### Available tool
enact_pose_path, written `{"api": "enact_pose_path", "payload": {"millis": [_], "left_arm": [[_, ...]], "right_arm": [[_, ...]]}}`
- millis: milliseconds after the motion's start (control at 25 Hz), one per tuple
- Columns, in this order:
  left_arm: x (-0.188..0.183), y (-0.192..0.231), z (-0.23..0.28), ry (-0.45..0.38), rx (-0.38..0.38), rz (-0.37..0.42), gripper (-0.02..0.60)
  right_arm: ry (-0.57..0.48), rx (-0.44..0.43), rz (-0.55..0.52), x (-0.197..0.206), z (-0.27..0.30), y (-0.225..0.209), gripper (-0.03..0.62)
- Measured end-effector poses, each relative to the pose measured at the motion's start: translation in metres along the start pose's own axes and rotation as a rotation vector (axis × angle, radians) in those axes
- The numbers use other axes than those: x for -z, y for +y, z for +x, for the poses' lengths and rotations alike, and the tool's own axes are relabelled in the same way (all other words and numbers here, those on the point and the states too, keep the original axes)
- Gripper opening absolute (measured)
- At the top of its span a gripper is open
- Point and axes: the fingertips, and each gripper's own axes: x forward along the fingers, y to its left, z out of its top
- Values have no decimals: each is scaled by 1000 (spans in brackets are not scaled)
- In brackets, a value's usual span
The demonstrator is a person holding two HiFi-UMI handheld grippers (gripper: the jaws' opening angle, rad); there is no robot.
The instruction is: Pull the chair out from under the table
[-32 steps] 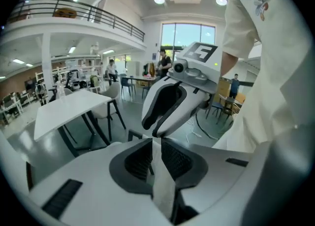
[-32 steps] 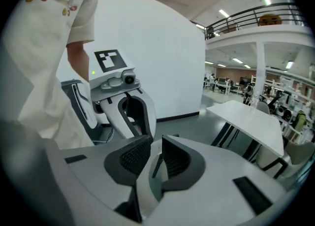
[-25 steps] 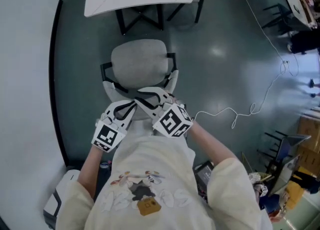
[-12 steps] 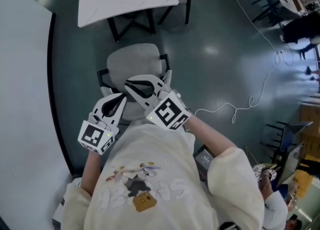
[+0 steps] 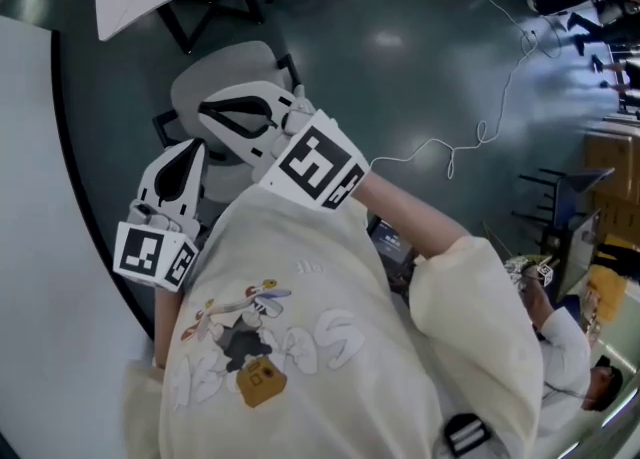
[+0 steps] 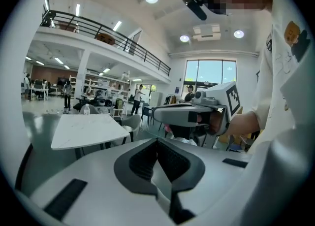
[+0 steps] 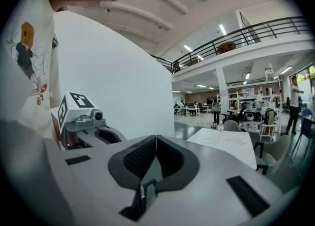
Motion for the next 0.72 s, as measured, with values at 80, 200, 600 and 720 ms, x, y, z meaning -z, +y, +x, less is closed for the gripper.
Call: {"api": "enact_pose_path", "payload": {"millis": [80, 200, 600, 720], "left_arm": [[6, 0, 7, 26, 0, -29, 9], [6, -1, 15, 33, 2, -50, 9], [11, -14, 28, 73, 37, -78, 9], [12, -21, 28, 69, 30, -79, 9]], "right_arm": [[2, 9, 19, 1, -4, 0, 12], [13, 27, 33, 3, -6, -2, 12], [25, 74, 82, 13, -12, -4, 9], [38, 86, 106, 23, -20, -4, 9]]}}
